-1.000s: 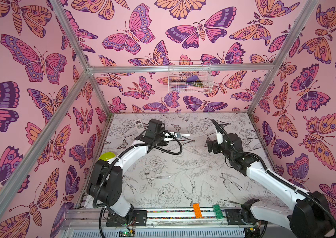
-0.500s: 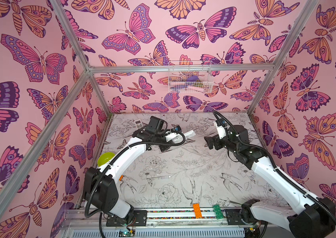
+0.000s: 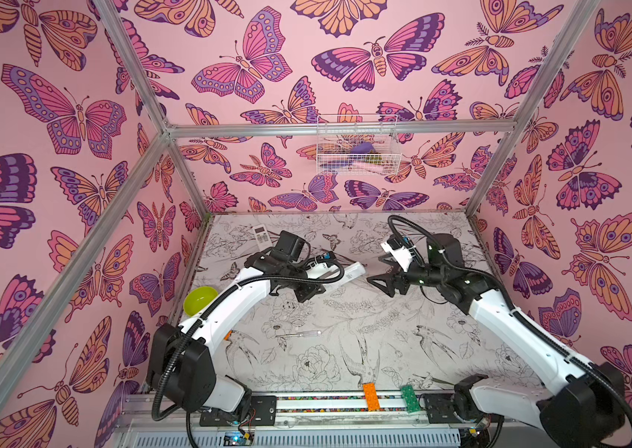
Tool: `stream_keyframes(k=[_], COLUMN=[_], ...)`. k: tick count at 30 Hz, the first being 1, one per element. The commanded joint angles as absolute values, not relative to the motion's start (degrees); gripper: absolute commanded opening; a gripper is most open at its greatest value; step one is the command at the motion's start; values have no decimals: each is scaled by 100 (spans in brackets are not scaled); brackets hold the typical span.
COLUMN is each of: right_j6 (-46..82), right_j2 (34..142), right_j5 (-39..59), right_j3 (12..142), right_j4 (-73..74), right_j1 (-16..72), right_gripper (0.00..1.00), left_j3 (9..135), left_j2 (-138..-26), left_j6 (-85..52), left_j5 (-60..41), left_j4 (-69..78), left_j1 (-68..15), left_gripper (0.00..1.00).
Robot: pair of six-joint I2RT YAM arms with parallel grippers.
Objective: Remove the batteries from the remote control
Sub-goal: 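Grasp the remote's other end with the left gripper while the right gripper holds it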
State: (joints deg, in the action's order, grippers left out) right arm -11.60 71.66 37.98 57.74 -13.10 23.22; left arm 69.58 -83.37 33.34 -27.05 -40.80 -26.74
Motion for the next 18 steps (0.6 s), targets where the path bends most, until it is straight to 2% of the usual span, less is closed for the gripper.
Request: stream_keyframes(k=[1, 6, 11, 16, 18], right_j6=[-1497, -1607, -1773, -2045, -2046], right_j2=[7506, 8088, 8709, 8966, 9175], right_j5=[4887, 5414, 5988, 6074, 6056], right_j3=[6196, 6538, 6835, 7074, 7149], right_j4=[-1320, -1184, -1276, -1680, -1763], right_j1=[2294, 2304, 2355, 2518, 2549], right_gripper=[84, 76, 62, 60, 54], left_j3=[6871, 6842, 6863, 6906, 6900], left_j2=[-8136, -8165, -8168, -8188, -8181], left_j6=[3407, 3323, 3377, 3419, 3388], left_j5=[-3190, -3434, -3510, -3483, -3619], left_j4=[-4184, -4184, -4178, -4183, -4183], left_j1=[-2610, -2505, -2468, -2443, -2428], left_gripper=[17, 17, 17, 17, 17])
